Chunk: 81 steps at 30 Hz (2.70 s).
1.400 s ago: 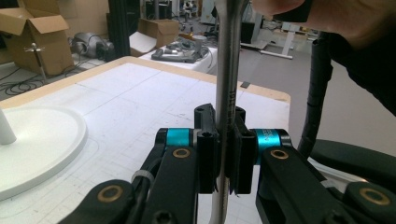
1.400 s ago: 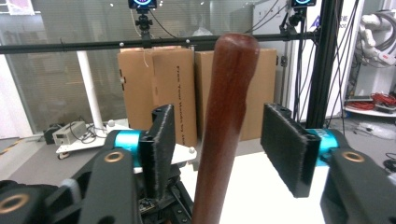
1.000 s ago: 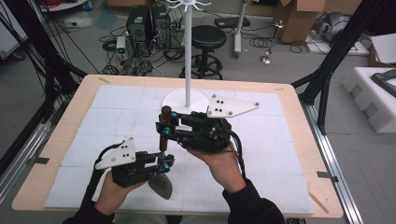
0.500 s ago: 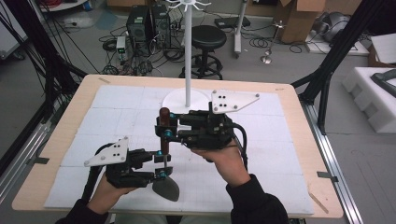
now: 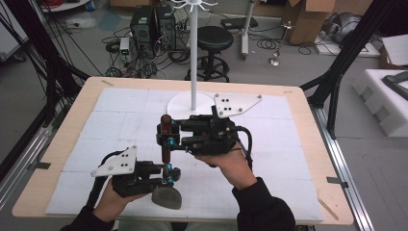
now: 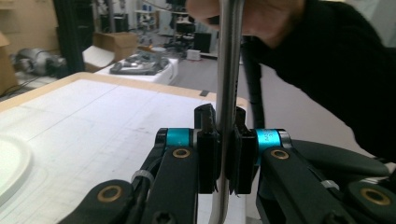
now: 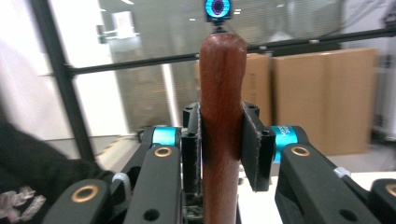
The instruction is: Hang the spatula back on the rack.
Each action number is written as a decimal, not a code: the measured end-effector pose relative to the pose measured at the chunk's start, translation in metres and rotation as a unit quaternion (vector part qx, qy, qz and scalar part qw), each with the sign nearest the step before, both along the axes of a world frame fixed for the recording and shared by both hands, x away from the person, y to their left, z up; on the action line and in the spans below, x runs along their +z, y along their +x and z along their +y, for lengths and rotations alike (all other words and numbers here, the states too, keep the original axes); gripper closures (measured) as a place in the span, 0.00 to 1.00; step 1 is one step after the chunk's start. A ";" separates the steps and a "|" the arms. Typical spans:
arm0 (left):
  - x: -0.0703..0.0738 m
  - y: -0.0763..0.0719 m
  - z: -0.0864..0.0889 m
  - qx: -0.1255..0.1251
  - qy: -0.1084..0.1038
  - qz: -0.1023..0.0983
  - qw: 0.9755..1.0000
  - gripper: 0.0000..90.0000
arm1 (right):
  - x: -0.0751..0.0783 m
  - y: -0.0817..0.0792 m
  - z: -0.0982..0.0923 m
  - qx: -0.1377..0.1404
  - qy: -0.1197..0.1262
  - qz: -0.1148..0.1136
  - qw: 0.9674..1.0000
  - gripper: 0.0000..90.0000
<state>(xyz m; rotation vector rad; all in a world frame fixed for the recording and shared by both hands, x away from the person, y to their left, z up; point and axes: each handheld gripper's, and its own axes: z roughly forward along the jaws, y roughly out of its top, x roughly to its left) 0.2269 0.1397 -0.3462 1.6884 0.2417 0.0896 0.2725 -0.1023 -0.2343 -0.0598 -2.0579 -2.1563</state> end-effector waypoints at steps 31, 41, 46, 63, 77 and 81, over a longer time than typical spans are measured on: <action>-0.001 0.016 0.039 0.130 -0.038 0.020 0.991 0.49 | 0.022 0.034 -0.007 -0.096 -0.016 0.001 0.995 0.81; -0.018 0.020 0.083 0.199 -0.037 -0.001 0.979 0.26 | 0.042 0.113 -0.006 -0.113 -0.038 0.008 0.993 0.81; -0.024 0.020 0.095 0.214 -0.034 0.002 0.976 0.25 | 0.056 0.149 -0.004 -0.119 -0.043 0.004 0.992 0.81; -0.030 0.025 0.116 0.232 -0.042 0.005 0.972 0.25 | 0.081 0.213 -0.025 -0.159 -0.041 0.018 0.986 0.81; -0.030 0.025 0.119 0.232 -0.043 0.006 0.972 0.25 | 0.069 0.230 -0.023 -0.186 -0.054 0.033 0.981 0.80; -0.030 0.025 0.120 0.234 -0.042 0.007 0.971 0.25 | 0.068 0.226 -0.022 -0.189 -0.053 0.029 0.980 0.78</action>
